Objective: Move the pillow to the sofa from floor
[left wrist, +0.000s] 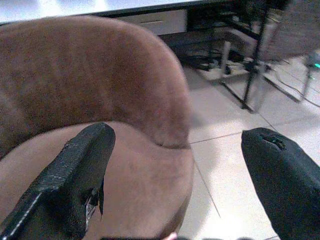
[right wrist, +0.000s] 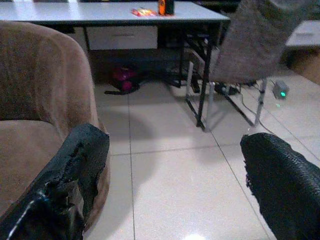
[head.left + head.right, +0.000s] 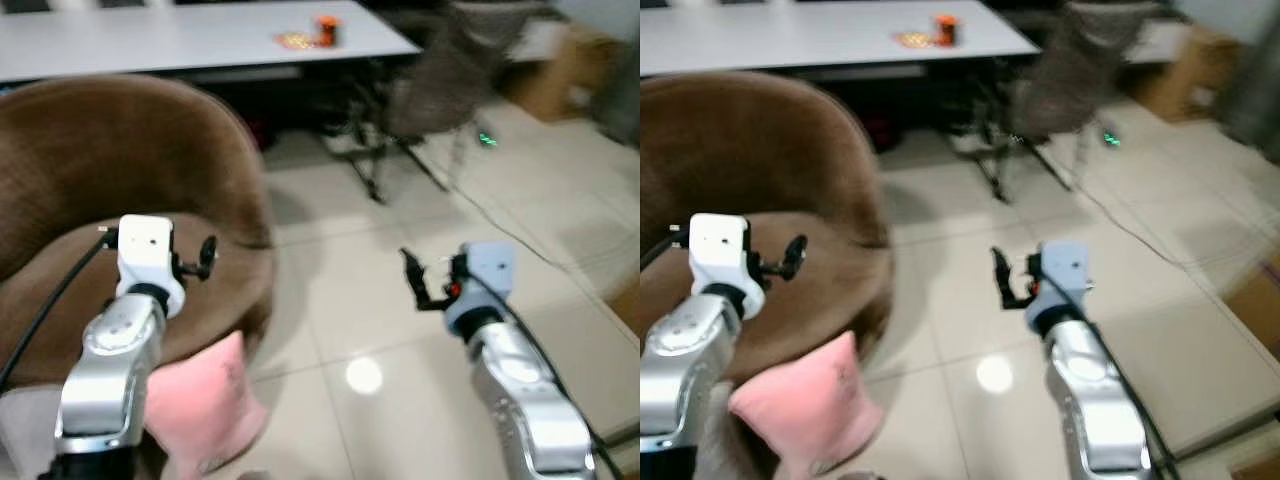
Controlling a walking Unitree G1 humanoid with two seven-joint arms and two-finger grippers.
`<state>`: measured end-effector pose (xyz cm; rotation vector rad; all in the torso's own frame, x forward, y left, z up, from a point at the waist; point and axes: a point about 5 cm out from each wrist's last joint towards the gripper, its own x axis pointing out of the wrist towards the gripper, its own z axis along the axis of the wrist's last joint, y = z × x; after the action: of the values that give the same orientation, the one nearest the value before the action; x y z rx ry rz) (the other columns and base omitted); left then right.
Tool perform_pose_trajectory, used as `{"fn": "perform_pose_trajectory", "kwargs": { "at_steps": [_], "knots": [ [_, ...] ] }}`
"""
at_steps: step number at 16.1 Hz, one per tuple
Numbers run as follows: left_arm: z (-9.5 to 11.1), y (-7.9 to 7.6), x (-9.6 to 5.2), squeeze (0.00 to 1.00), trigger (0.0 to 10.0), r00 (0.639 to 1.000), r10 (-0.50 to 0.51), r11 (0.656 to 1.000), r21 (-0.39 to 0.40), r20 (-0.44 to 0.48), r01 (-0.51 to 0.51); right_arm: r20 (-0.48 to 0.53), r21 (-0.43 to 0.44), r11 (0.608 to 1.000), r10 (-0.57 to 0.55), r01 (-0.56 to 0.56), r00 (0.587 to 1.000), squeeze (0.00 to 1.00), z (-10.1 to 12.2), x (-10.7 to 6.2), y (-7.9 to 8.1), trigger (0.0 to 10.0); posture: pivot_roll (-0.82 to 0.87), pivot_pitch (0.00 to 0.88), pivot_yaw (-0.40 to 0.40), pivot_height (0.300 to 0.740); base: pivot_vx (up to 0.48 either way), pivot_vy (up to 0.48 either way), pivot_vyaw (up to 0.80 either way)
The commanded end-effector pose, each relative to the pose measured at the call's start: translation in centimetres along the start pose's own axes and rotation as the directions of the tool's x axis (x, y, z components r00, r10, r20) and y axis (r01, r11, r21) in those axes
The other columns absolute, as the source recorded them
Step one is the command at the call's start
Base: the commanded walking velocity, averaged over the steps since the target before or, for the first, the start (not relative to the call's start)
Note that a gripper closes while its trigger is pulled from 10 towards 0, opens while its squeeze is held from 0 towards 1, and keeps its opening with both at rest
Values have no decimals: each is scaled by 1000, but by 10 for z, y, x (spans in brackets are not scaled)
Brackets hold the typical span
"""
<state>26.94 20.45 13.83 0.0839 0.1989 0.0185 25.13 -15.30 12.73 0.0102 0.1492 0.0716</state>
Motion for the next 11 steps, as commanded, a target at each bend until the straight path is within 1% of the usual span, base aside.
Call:
{"fn": "perform_pose_trajectory", "kwargs": {
  "at_steps": [1,2,3,4,5,6,8,9,11],
  "knots": [
    [1,0,0,0,10000,1000,11,1000,-13,4,-11,-3,4,1000,-16,16,1000,1000,1,1,-5,10000,-90,0,-17,740,0,0,800],
    [0,-1,1,0,10000,1000,10,1000,-19,3,-10,-2,2,1000,-23,23,1000,1000,1,2,-6,10000,-102,0,-12,740,0,0,800],
    [0,-5,5,0,10000,1000,-2,999,-34,2,2,8,22,998,-58,58,998,1000,5,2,-11,10000,-126,0,5,740,0,0,800],
    [0,-8,7,0,10000,1000,-16,999,-32,0,16,6,18,997,-74,74,997,1000,4,-1,-14,10000,-138,0,15,740,0,0,800],
    [-1,-11,8,0,10000,1000,-25,999,-30,-1,25,-1,11,996,-85,85,996,1000,1,-3,-16,10000,-145,0,19,740,0,0,800],
    [-2,-15,8,0,10000,999,-45,999,-2,3,45,-13,7,995,-101,101,995,1000,-2,-11,-18,10000,-154,0,23,740,0,0,800],
    [-1,-17,6,0,10000,998,-63,997,34,8,63,-6,7,998,-59,59,998,1000,1,-14,-13,10000,-148,0,9,740,0,0,800],
    [-2,-18,5,0,10000,998,-63,997,49,11,63,-3,2,999,-39,39,999,1000,2,-13,-11,10000,-143,0,4,740,0,0,800],
    [-4,-18,0,0,10000,997,-59,996,70,44,56,-5,-9,1000,-6,6,1000,1000,3,-9,-7,10000,-135,0,-6,740,0,0,800]
  ]
}}
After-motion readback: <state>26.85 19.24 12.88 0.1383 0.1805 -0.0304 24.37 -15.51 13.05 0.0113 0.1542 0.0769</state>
